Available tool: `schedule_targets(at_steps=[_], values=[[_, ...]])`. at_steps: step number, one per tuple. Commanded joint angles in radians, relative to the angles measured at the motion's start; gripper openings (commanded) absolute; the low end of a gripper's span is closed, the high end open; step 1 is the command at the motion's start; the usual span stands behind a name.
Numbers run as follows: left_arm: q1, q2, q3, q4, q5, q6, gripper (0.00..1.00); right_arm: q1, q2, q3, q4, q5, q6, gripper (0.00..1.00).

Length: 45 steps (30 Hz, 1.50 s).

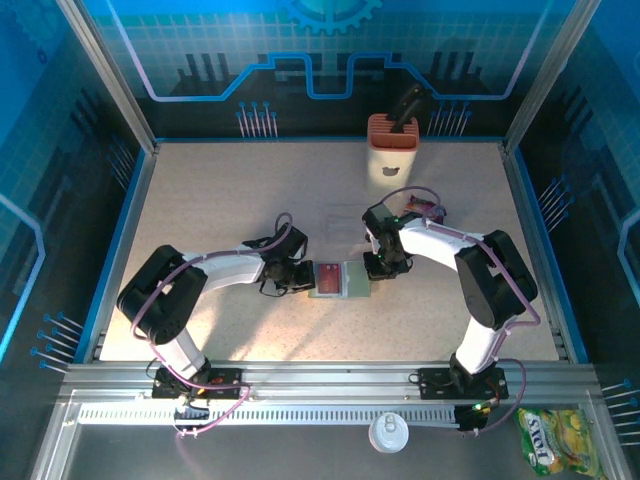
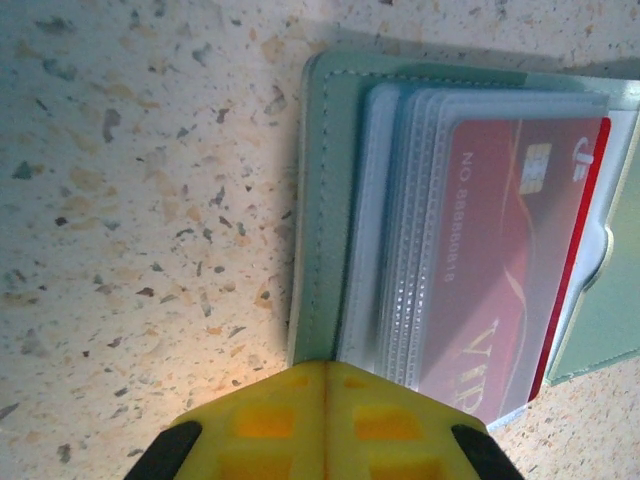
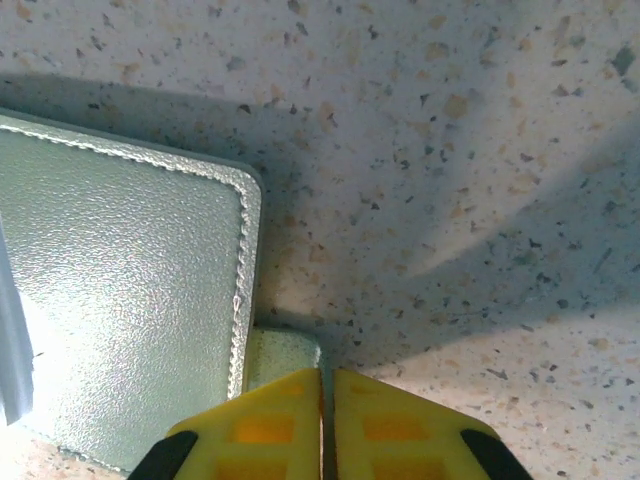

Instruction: Take the credit cards out of the card holder

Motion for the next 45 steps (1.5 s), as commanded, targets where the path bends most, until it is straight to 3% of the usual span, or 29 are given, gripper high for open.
schedule_targets(at_steps=[1,16,24,31,39,45], values=[[-0.008,0.034,0.001,-0.078,0.006,-0.01,0.06,-0.019,0.0,-0.016,-0.016,0.051,-0.004,0.14],[-0.009,0.021,-0.004,-0.082,0.028,-0.024,0.07,-0.027,-0.125,-0.033,-0.092,0.165,0.024,0.35],[-0.01,0.021,-0.004,-0.082,0.039,-0.021,0.07,-0.01,-0.184,0.017,-0.177,0.193,0.044,0.37],[-0.012,0.012,-0.008,-0.082,0.041,-0.023,0.07,0.063,-0.242,0.106,-0.194,0.148,0.092,0.39],[-0.015,0.009,-0.006,-0.08,0.046,-0.025,0.07,0.179,-0.166,0.18,-0.132,0.048,0.159,0.41],[-0.021,-0.003,-0.014,-0.079,0.044,-0.031,0.07,0.204,-0.068,0.154,-0.112,0.073,0.193,0.47]])
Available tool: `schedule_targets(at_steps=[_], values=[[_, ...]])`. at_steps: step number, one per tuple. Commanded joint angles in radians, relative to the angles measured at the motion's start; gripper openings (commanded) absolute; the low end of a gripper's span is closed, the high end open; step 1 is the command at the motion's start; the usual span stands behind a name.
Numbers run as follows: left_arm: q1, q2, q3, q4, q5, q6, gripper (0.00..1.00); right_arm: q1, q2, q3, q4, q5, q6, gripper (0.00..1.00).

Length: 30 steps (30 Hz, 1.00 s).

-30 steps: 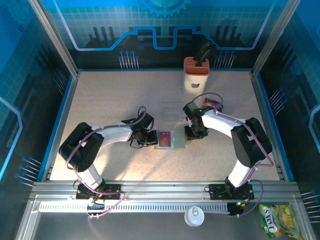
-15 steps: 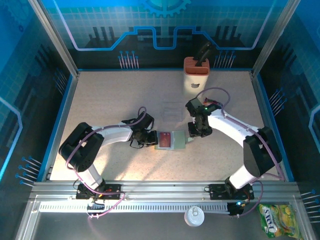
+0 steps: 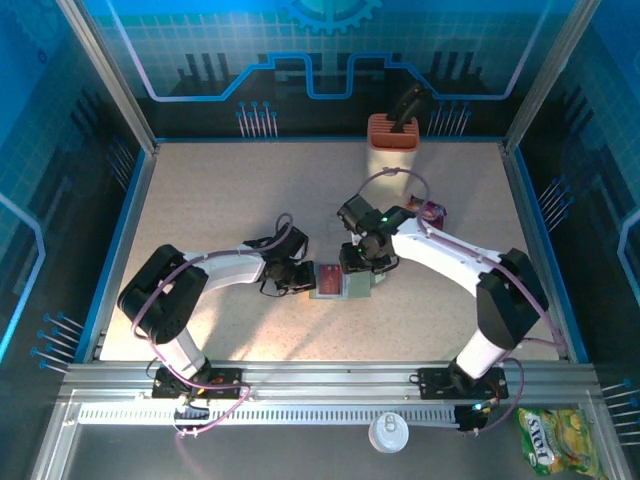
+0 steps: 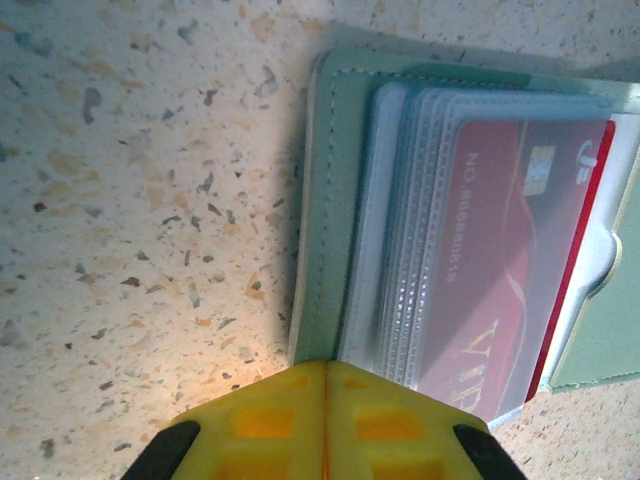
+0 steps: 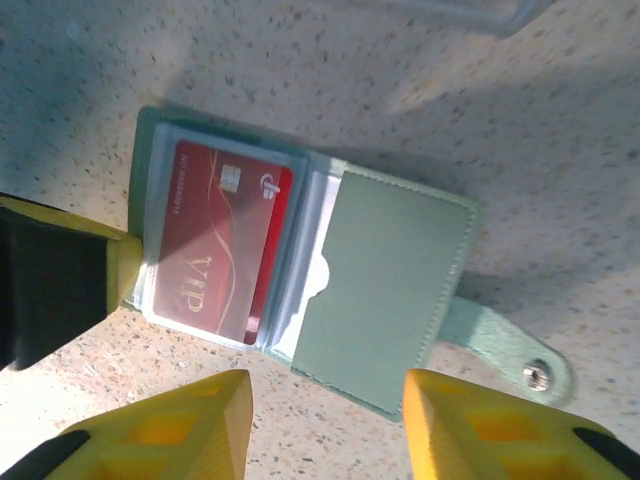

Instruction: Take the credit cards out of the card holder

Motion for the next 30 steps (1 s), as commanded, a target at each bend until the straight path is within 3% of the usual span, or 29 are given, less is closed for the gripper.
schedule_targets(at_steps=[1,10,19,30], values=[[-0.018,-0.009,-0.018,-0.074,0.026,-0.021,0.07,0.008,0.044,-0.019,0.001,0.018,0.039,0.49],[-0.036,-0.006,-0.029,-0.056,0.03,-0.044,0.07,-0.018,0.107,-0.053,0.0,0.075,0.027,0.63],[-0.039,-0.002,-0.025,-0.06,0.026,-0.045,0.07,-0.051,0.156,-0.064,-0.004,0.119,0.0,0.65],[-0.04,-0.002,-0.022,-0.066,0.021,-0.045,0.07,-0.081,0.184,-0.117,0.051,0.08,-0.008,0.71]])
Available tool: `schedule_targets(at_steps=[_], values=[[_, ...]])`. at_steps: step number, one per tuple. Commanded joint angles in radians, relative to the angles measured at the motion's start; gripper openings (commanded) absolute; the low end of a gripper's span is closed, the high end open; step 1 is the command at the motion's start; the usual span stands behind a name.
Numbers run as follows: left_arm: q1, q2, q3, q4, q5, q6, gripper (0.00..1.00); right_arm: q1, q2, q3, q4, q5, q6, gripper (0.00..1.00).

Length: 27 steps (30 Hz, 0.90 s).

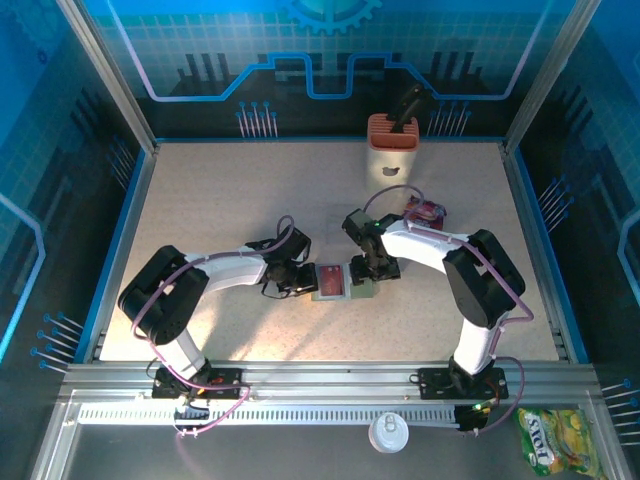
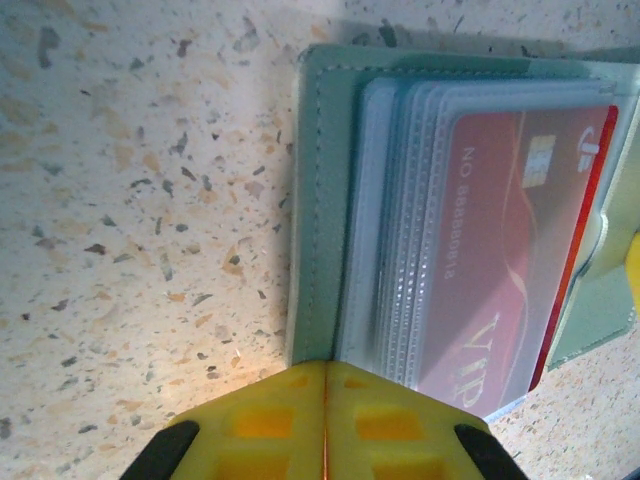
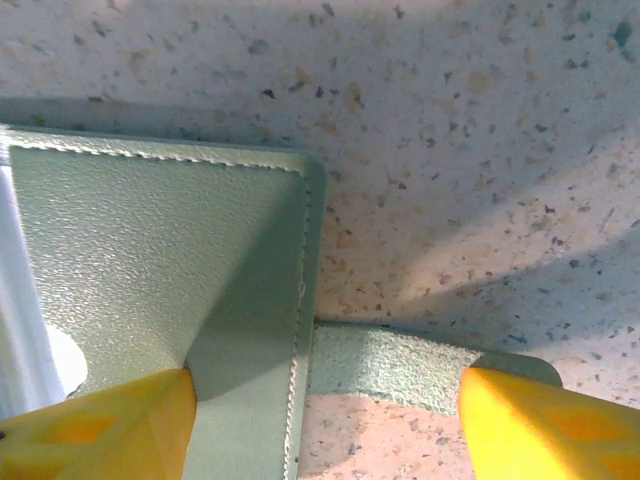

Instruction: Take the credit cards out of the card holder

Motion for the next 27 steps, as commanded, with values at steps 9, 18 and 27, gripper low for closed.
schedule_targets(at_steps=[9,18,27], values=[[-0.016,-0.048,-0.028,-0.07,-0.015,0.001,0.07,-0.02,0.073,-0.065,0.067,-0.038,-0.005,0.7],[-0.017,-0.121,0.038,-0.05,-0.038,0.045,0.09,-0.02,-0.034,-0.031,0.041,-0.053,-0.012,0.68],[-0.017,-0.112,0.005,0.084,0.019,0.036,0.09,-0.019,-0.14,-0.027,0.127,-0.226,-0.012,0.65]])
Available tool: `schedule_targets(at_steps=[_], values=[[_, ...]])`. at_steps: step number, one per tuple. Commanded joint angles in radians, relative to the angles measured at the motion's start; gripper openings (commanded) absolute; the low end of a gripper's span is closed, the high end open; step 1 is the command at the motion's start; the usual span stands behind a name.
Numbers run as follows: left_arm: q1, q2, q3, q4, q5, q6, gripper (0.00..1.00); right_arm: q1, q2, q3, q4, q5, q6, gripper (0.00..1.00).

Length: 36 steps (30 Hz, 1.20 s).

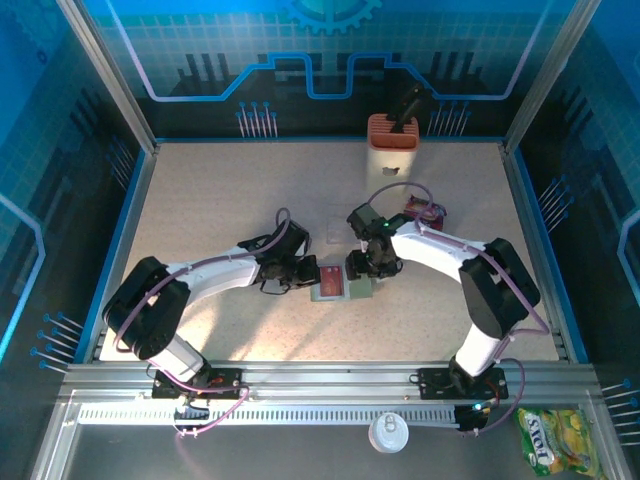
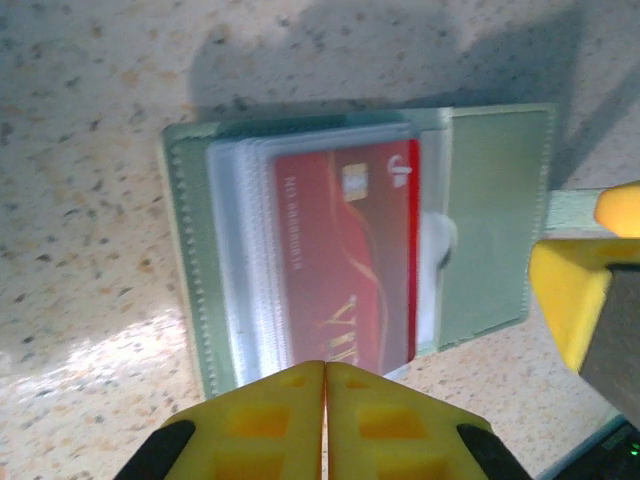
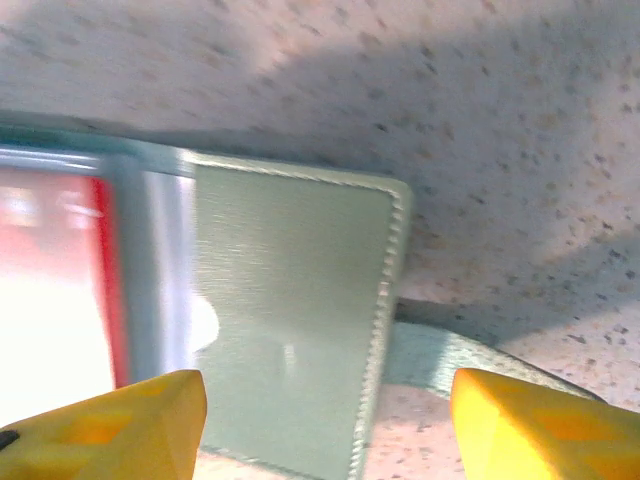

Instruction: Take the credit cards out of the card holder

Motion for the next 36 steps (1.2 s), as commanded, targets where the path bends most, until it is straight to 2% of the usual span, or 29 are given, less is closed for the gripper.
schedule_targets(at_steps=[1,13,25,36], values=[[-0.006,0.003,-0.005,0.058,0.036,0.019,0.09,-0.008,-0.02,-0.003,0.051,-0.111,-0.004,0.64],[-0.01,0.068,0.012,0.063,0.075,0.017,0.0,-0.024,0.004,-0.059,0.251,-0.373,0.069,0.49],[-0.013,0.099,-0.016,0.033,0.038,0.011,0.0,-0.028,0.051,-0.071,0.283,-0.421,0.083,0.38],[-0.013,0.108,-0.023,0.022,0.002,0.0,0.0,-0.028,0.082,-0.078,0.292,-0.434,0.08,0.32]])
